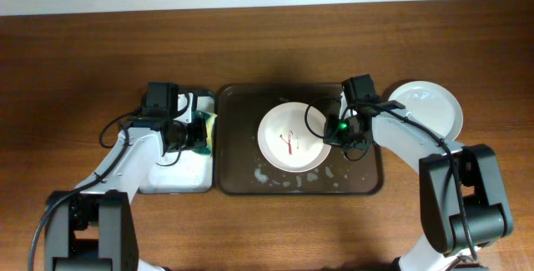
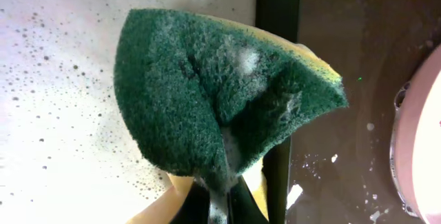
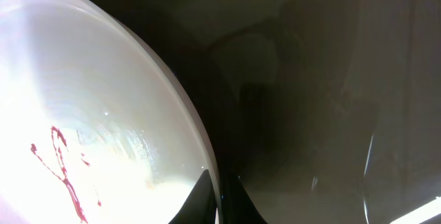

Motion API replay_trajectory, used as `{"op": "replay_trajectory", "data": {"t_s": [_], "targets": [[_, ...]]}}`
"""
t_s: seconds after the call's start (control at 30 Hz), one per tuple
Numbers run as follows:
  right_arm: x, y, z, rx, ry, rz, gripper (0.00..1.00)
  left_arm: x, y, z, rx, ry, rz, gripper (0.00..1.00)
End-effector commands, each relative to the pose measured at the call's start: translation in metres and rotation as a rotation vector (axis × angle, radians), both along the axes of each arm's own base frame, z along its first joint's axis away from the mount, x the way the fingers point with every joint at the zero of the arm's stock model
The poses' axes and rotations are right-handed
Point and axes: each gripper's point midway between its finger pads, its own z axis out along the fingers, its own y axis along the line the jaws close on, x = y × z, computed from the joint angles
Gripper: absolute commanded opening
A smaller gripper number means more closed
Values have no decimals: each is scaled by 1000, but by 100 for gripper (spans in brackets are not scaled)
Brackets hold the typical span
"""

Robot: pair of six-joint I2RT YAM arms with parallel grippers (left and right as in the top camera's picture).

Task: Clean dirty plates on tray and stack at the side
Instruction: 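Lift the sponge with the left gripper and bring it to the pink plate, then scrub the pink plate with the sponge in the left gripper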

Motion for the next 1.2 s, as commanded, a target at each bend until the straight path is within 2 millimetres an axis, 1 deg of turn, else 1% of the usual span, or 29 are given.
{"op": "replay_trajectory", "data": {"t_s": [0.0,0.13,0.23,0.27,0.33,0.37,0.43,0.53,0.67,0.7,0.77,0.87,0.93,1.0,1.07,1.17], "targets": [[-9,-3,-11,-27,35,-1,6,12,2,17,6,-49,15,0],[-10,-4,-11,-28,43,-1,5,21,1,45,-1,-127,15,0],[-12,-1,-11,-14,49,3,4,22,1,60,-8,-169,13,0],[-13,1,-10,0,52,6,4,21,-3,67,-29,-184,4,0],[-13,3,-9,14,54,10,4,19,-14,74,-90,-192,-26,0],[-14,5,-9,21,56,11,4,17,-23,77,-138,-184,-36,0],[-14,7,-9,26,57,14,4,14,-33,77,-188,-159,-18,0],[-17,16,-9,34,60,37,4,11,-49,78,-214,-146,-16,0],[-22,29,-8,41,59,77,4,10,-78,82,-228,-174,-91,0],[-23,32,-8,41,58,84,4,10,-86,81,-230,-179,-106,0],[-24,36,-8,42,57,91,4,11,-92,76,-227,-160,-73,1],[-24,36,-8,41,58,91,4,8,-109,61,-253,-102,-37,0],[-24,36,-8,40,58,91,4,6,-125,50,-272,-71,-39,0],[-24,36,-8,40,57,91,4,5,-138,44,-299,-55,-47,0],[-24,36,-8,40,58,91,4,2,-158,34,-345,-22,-50,0],[-24,36,-8,40,57,91,4,-1,-172,24,-363,7,-41,0]]}}
